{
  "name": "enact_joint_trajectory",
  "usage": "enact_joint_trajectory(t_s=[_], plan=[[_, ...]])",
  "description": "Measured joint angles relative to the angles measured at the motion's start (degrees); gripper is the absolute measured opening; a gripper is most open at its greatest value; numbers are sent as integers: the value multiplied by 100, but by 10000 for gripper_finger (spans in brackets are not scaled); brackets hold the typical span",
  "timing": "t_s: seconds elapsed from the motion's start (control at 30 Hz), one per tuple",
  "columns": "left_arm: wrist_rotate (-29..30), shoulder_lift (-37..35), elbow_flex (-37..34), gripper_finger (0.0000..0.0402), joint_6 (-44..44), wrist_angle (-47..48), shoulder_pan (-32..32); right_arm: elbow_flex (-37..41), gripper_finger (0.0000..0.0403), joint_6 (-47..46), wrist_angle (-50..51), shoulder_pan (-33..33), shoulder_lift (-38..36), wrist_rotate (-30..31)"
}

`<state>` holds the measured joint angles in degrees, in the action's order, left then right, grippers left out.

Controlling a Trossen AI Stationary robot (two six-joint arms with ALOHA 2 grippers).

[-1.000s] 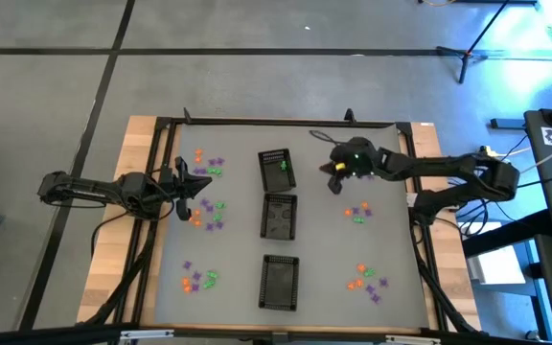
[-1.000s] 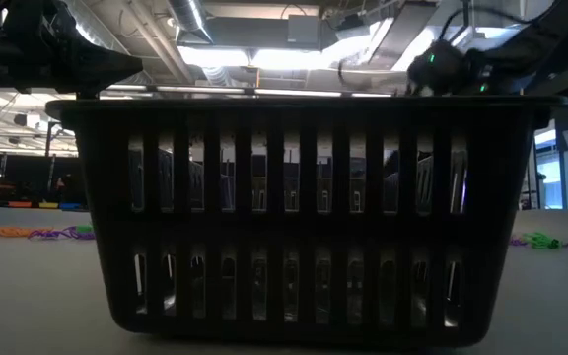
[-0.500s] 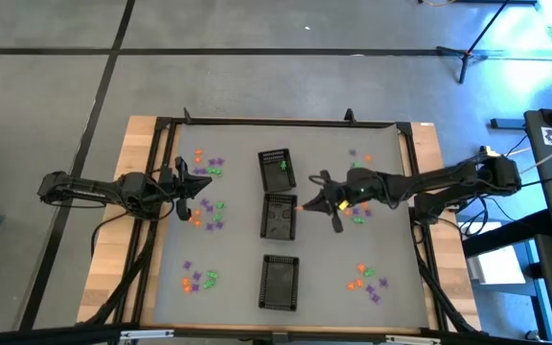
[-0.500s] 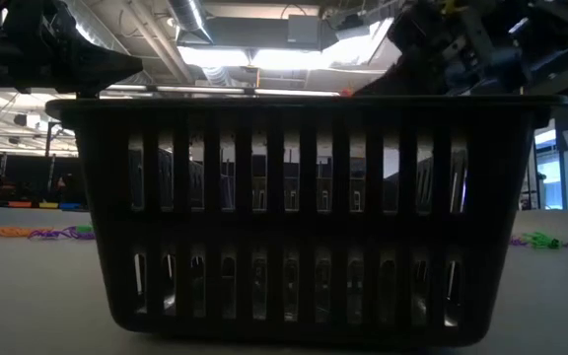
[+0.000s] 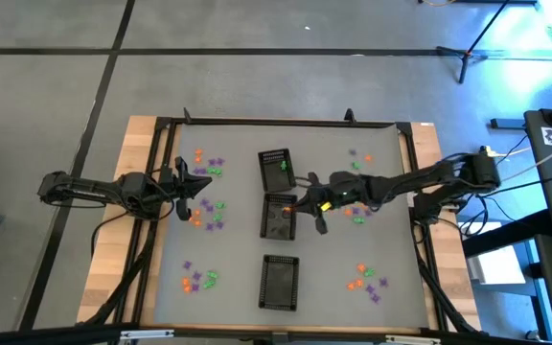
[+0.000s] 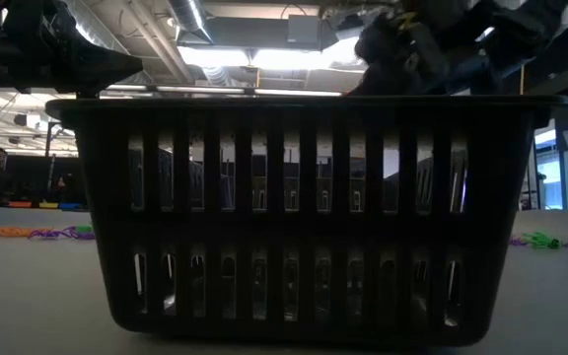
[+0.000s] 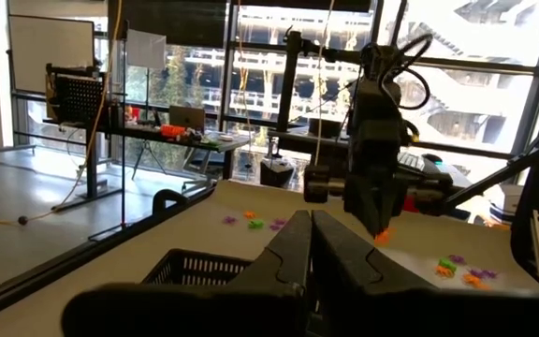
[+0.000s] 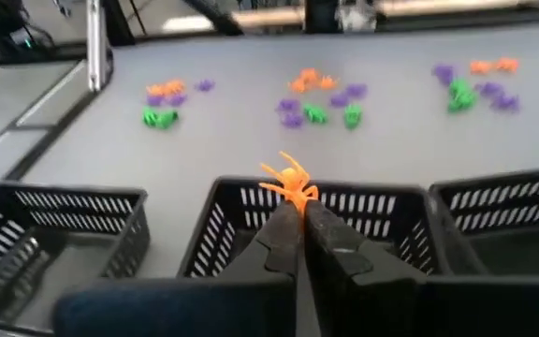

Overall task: Sort Halloween decoration
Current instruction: Put the orange spider toy into the middle black bin, then put the violet spider toy into the bottom black bin

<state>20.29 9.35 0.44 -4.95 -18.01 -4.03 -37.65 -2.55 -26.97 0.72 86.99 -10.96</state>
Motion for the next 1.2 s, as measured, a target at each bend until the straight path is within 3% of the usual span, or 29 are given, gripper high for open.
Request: enact_joint_trajectory(t_s=[0.23,0.37,0.67,1.0,1.2], plan=[[0,1,0,7,2,0,0,-412,33,11,221,4,608,280],[2,1,0,7,1,2,0,-487,64,179,318,4,620,655],[0,1,-2,7,0,-1,0,-487,126,444,440,4,377,891],[1,0,0,7,1,0,0,-418,128,590,2073,10,-1065,2956],[2,1,0,7,0,1,0,550,128,549,1995,604,-2170,3703]])
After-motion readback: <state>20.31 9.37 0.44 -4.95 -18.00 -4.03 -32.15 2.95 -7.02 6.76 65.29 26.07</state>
